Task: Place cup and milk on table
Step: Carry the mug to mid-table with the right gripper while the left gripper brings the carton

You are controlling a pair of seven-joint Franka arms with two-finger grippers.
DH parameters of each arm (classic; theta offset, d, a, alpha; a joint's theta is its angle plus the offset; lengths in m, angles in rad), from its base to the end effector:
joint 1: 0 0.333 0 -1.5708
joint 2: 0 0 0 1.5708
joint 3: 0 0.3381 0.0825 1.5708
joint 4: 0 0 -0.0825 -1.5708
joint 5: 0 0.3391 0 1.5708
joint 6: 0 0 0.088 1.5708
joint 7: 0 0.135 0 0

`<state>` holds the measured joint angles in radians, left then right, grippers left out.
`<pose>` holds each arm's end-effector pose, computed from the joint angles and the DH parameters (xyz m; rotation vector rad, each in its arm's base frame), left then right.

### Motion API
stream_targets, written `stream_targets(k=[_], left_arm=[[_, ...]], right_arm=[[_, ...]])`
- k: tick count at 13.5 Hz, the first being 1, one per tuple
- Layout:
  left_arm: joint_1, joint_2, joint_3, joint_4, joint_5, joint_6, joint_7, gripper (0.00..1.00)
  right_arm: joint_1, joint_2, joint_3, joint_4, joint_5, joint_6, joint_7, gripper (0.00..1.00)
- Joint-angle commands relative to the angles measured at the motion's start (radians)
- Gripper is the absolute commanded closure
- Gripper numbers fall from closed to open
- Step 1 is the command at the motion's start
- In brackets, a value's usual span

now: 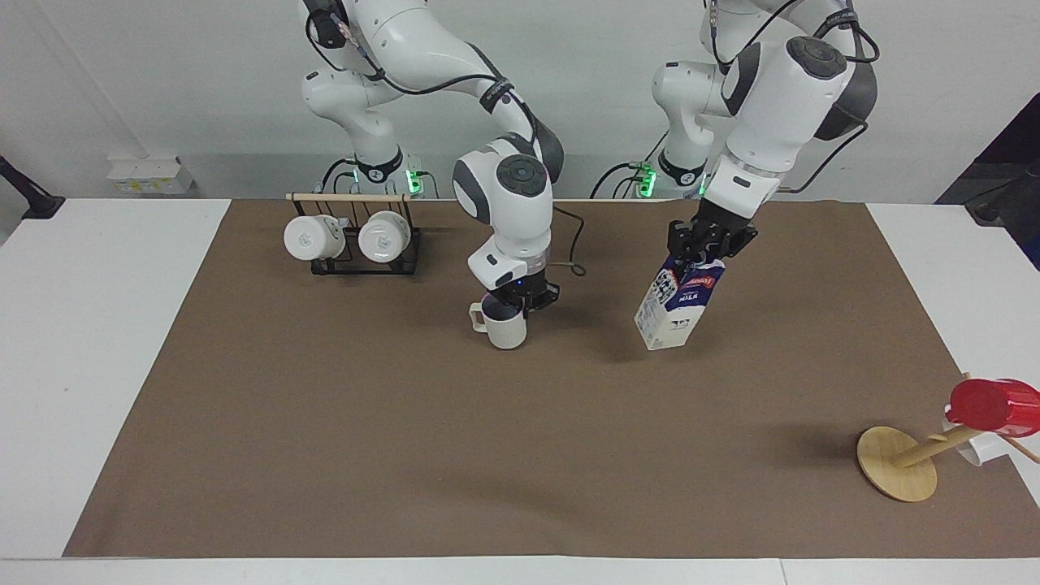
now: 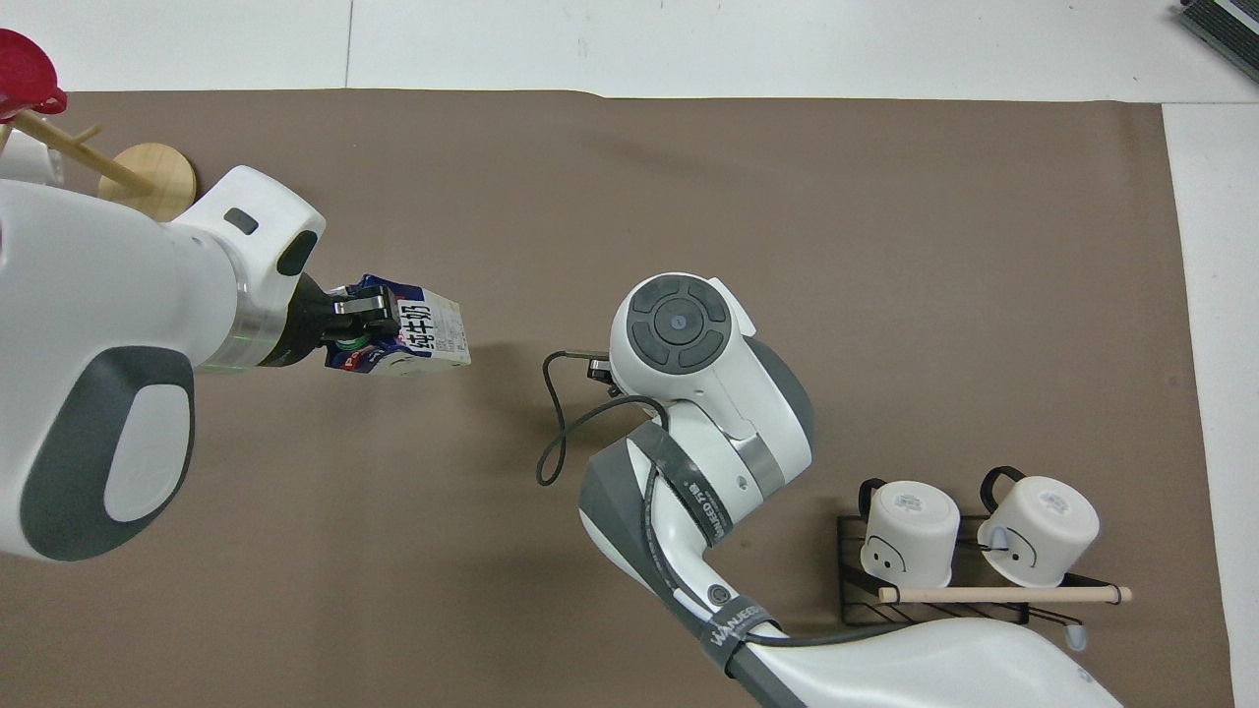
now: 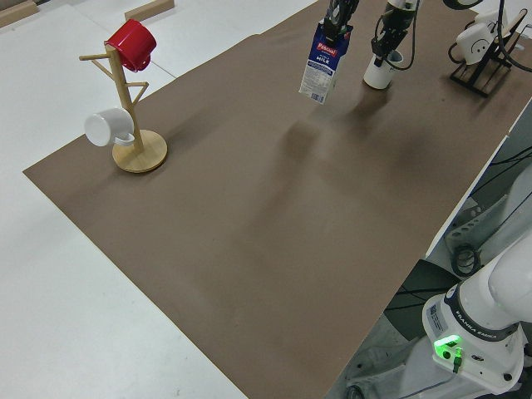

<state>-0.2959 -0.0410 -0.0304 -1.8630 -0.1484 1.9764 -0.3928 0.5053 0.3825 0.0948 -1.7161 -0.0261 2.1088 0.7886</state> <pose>0.4935 -0.1812 0.5509 2.9488 0.1690 0.1411 0.5215 0.3473 0.3832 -3.1111 0.2843 -0.0016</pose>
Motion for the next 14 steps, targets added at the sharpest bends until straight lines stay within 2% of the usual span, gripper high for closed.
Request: stream_targets(k=[1,3,5,8,10,14], left_arm=[[-0.025,0.012,0.004,0.015,-0.02,0.013,-0.014,0.54],[-0.043,0.012,0.004,0.013,-0.026,0.013,-0.018,0.54],[-0.068,0.012,0.006,0.01,-0.026,0.013,-0.047,0.55],[-0.091,0.013,0.006,0.01,-0.026,0.016,-0.072,0.56],[-0.144,0.053,0.006,0.008,-0.022,0.05,-0.124,0.56],[-0.207,0.056,0.007,0.005,0.003,0.052,-0.176,0.57]], right_arm=[[0.012,0.001,0.002,0.019,-0.014,-0.018,0.027,0.0],[0.0,-0.016,0.002,0.021,-0.015,-0.021,0.028,0.0],[-0.039,-0.092,0.0,0.015,-0.006,-0.036,0.023,0.0],[-0.141,-0.212,-0.001,0.01,-0.006,-0.125,-0.023,0.0],[-0.224,-0.281,-0.001,0.003,-0.006,-0.223,-0.125,0.0],[-0.393,-0.396,-0.003,0.004,0.005,-0.337,-0.374,0.0]])
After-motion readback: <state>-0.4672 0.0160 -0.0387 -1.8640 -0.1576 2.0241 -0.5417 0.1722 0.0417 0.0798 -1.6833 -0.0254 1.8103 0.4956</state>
